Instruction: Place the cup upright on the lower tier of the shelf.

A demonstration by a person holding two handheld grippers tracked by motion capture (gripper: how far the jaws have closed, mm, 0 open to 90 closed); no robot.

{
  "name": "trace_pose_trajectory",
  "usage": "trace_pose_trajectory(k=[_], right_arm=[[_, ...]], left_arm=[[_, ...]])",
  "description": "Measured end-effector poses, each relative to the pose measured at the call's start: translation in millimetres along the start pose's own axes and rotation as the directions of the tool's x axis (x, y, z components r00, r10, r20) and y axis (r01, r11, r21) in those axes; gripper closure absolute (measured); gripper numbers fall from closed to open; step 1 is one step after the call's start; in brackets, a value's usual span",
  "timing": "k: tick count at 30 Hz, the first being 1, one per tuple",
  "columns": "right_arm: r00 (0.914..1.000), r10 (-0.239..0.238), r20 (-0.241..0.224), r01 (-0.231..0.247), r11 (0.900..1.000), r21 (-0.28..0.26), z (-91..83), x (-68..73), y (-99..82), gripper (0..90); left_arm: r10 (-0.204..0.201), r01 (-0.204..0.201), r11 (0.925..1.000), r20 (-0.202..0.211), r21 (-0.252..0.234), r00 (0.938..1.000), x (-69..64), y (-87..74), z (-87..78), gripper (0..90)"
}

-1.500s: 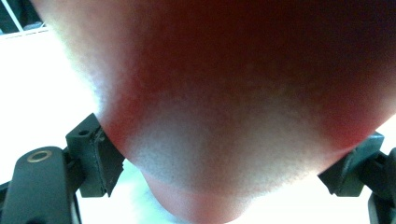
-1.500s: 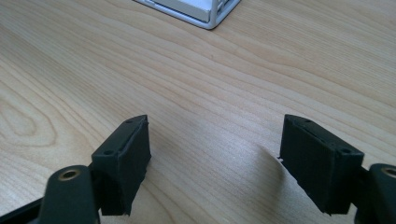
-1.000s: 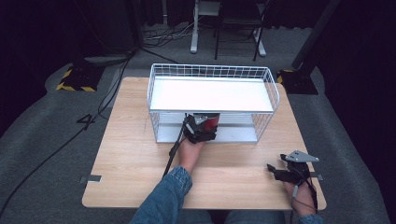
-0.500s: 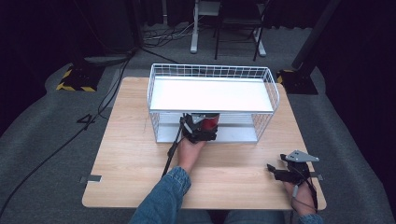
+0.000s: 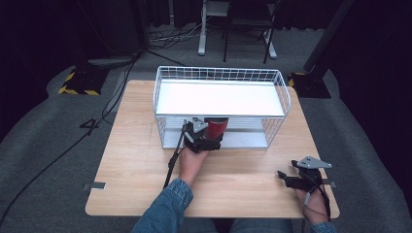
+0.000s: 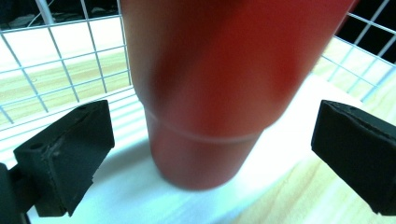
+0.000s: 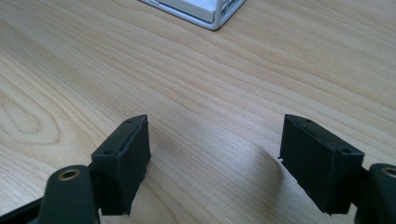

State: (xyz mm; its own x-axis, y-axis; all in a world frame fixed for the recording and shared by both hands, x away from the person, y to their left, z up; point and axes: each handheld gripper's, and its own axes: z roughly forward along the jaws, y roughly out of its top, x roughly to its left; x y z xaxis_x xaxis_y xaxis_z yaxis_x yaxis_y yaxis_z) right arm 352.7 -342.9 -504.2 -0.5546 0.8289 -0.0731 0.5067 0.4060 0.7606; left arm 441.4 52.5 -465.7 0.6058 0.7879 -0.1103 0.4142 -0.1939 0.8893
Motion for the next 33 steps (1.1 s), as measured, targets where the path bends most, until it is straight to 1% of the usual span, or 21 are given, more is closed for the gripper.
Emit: trace_pose_trajectory(k=[1,2,3,5,6,7,9,13,15,17,19,21,22,23,25,27,28,29,30,32,33], right_arm=[[1.0,0.0,0.0,0.0,1.0,0.0,0.0,0.0,0.0,25.2],[1.0,0.0,-0.002,0.0,1.0,0.003,-0.3,0.4,0.0,25.2],[1.0,0.0,-0.002,0.0,1.0,0.003,-0.3,0.4,0.0,25.2],[1.0,0.001,-0.005,-0.001,1.0,0.003,0.2,0.5,0.3,25.1],[0.9999,0.002,-0.01,-0.002,1.0,0.003,0.8,0.8,0.8,24.9],[0.9999,0.002,-0.01,-0.002,1.0,0.003,0.8,0.8,0.8,24.9],[0.9999,0.003,-0.014,-0.003,1.0,0.005,1.4,1.0,1.3,24.7],[0.9996,0.01,-0.026,-0.009,0.9999,0.008,1.9,-0.1,1.5,24.7],[0.9994,0.018,-0.031,-0.017,0.9998,0.012,2.0,-0.6,1.6,24.7],[0.9992,0.021,-0.034,-0.02,0.9997,0.013,2.2,-1.1,1.6,24.7],[0.9992,0.021,-0.035,-0.021,0.9997,0.014,2.2,-1.3,1.7,24.7],[0.9991,0.021,-0.036,-0.021,0.9997,0.014,2.2,-1.3,1.7,24.7],[0.9991,0.02,-0.037,-0.019,0.9997,0.014,2.2,-1.2,1.7,24.7],[0.9991,0.02,-0.037,-0.019,0.9997,0.014,2.2,-1.2,1.7,24.7],[0.9991,0.017,-0.038,-0.017,0.9998,0.013,2.2,-1.2,1.6,24.6],[0.9991,0.016,-0.039,-0.016,0.9998,0.013,2.2,-1.2,1.7,24.6],[0.9991,0.018,-0.039,-0.017,0.9998,0.013,2.2,-1.1,1.7,24.7],[0.9991,0.017,-0.04,-0.017,0.9998,0.013,2.2,-1.2,1.7,24.7],[0.9991,0.017,-0.04,-0.017,0.9998,0.013,2.2,-1.2,1.7,24.7],[0.9991,0.016,-0.039,-0.015,0.9998,0.013,2.2,-1.0,1.8,24.6],[0.9991,0.015,-0.039,-0.014,0.9998,0.013,2.2,-0.7,1.8,24.6]], left_arm=[[0.0,0.0,1.0,0.0,0.0,1.0,0.0,0.0,0.0,0.0],[-0.018,0.018,0.9998,-0.027,-0.009,0.9995,-2.8,-3.6,-7.0,0.0],[-0.018,0.018,0.9998,-0.027,-0.009,0.9995,-2.8,-3.6,-7.0,0.0],[-0.012,0.012,0.9999,-0.016,-0.012,0.9998,-3.2,-8.1,-14.8,0.0],[-0.021,0.021,0.9997,-0.002,-0.011,0.9998,-2.6,-11.8,-20.9,0.0],[-0.021,0.021,0.9997,-0.002,-0.011,0.9998,-2.6,-11.8,-20.9,0.0],[-0.042,0.042,0.999,0.012,-0.016,0.999,-0.7,-16.2,-28.9,0.0],[-0.054,0.054,0.9981,0.015,-0.028,0.9984,1.1,-21.2,-44.1,0.0],[-0.053,0.053,0.9983,0.019,-0.022,0.9984,1.9,-21.1,-52.0,0.0],[-0.035,0.035,0.9988,0.017,-0.034,0.9993,1.1,-19.6,-64.5,0.0],[-0.031,0.032,0.9987,0.017,-0.041,0.9994,0.3,-19.3,-68.6,0.0],[-0.016,0.017,0.9988,0.02,-0.046,0.9997,0.1,-18.7,-77.7,0.0],[-0.014,0.015,0.9984,0.025,-0.055,0.9996,0.3,-18.7,-86.9,0.0],[-0.014,0.015,0.9984,0.025,-0.055,0.9996,0.3,-18.7,-86.9,0.0],[-0.009,0.011,0.9981,0.027,-0.062,0.9996,2.4,-19.0,-96.8,0.0],[-0.018,0.021,0.9973,0.037,-0.07,0.9991,6.8,-21.2,-111.5,0.0],[-0.018,0.021,0.9973,0.037,-0.07,0.9991,6.8,-21.2,-111.5,0.0],[-0.028,0.031,0.997,0.038,-0.071,0.9989,9.7,-23.6,-119.4,0.0],[-0.028,0.031,0.997,0.038,-0.071,0.9989,9.7,-23.6,-119.4,0.0],[-0.052,0.055,0.9965,0.052,-0.062,0.9973,15.4,-26.9,-129.5,0.0],[-0.052,0.055,0.9966,0.052,-0.061,0.9973,16.9,-27.8,-132.0,0.0]])
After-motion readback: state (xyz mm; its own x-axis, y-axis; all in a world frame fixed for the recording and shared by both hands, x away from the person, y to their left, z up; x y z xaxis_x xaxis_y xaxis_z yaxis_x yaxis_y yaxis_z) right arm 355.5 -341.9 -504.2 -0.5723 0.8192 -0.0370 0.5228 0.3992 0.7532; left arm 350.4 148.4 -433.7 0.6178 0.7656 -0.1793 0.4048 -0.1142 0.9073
